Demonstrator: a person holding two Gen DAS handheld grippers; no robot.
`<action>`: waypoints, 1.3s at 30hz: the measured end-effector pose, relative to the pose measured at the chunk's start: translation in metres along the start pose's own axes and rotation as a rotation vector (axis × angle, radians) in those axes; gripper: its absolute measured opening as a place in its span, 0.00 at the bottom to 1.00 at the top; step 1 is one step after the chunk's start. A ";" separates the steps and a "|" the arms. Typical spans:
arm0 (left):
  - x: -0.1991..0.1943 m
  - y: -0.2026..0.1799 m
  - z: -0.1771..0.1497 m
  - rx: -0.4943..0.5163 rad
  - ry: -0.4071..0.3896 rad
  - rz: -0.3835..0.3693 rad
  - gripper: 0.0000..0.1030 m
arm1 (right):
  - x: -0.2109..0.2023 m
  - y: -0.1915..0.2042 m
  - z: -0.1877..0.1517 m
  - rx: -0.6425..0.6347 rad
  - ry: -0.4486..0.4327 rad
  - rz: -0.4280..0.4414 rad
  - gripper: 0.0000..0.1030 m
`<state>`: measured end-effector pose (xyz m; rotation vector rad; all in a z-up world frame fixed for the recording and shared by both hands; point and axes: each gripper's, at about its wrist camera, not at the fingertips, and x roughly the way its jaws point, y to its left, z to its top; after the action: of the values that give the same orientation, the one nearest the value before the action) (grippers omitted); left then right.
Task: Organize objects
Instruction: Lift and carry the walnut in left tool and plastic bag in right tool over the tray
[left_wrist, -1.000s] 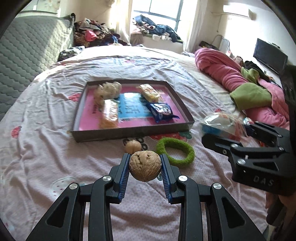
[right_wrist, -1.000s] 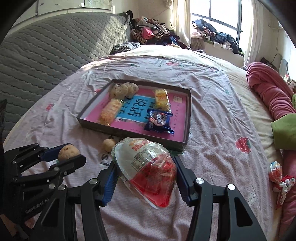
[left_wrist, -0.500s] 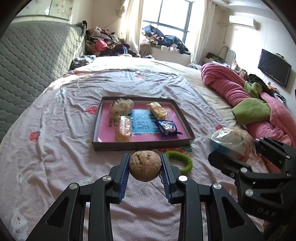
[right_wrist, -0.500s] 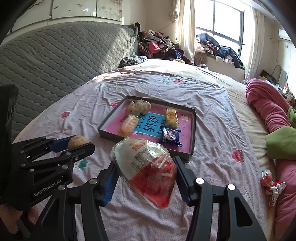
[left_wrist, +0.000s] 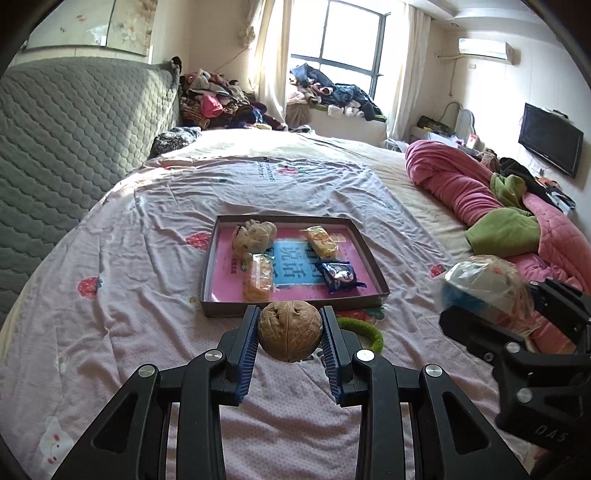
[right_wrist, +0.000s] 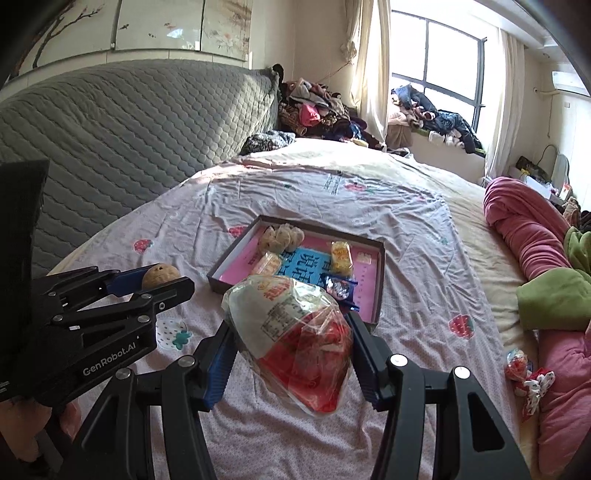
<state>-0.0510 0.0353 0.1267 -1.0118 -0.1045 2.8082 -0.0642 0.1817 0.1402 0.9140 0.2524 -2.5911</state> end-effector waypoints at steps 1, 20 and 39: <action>-0.001 0.000 0.001 -0.001 -0.003 0.004 0.32 | -0.002 -0.001 0.001 0.001 -0.005 0.000 0.56; 0.009 -0.005 0.049 0.041 -0.036 0.001 0.32 | -0.009 -0.019 0.037 -0.004 -0.059 -0.034 0.56; 0.063 0.015 0.085 0.059 -0.021 0.030 0.32 | 0.042 -0.021 0.077 -0.028 -0.072 -0.006 0.56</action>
<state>-0.1550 0.0303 0.1507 -0.9796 -0.0093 2.8314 -0.1464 0.1664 0.1738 0.8094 0.2715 -2.6130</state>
